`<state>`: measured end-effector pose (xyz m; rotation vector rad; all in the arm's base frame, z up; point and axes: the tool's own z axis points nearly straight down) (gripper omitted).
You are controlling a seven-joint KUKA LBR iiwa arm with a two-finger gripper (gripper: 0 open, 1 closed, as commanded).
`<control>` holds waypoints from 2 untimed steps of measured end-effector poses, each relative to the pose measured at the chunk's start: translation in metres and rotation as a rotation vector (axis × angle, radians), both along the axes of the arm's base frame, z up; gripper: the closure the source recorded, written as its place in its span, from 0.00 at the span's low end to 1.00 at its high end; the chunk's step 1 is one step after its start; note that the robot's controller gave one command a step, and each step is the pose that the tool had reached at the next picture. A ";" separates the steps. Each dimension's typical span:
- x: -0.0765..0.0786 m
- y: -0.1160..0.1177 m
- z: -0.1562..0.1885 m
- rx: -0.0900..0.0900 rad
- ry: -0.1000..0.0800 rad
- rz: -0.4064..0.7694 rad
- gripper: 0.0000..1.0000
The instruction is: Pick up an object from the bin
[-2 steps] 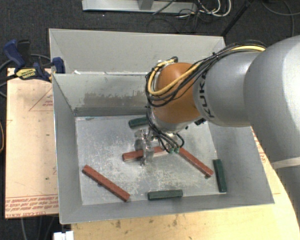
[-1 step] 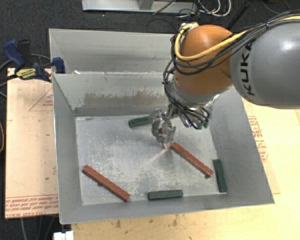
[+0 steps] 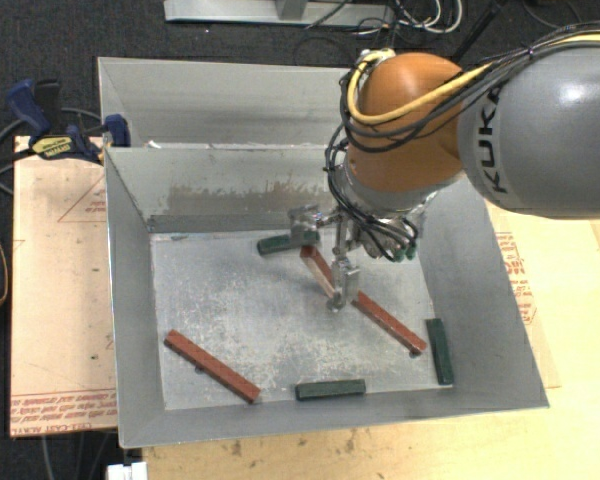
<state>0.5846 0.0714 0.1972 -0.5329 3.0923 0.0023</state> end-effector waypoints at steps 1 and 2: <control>0.043 -0.021 -0.048 -0.001 0.001 -0.059 0.00; 0.053 -0.041 -0.116 -0.001 0.006 -0.287 0.00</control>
Offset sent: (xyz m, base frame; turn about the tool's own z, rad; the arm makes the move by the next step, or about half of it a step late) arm 0.0417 -0.0200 -0.0455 0.0563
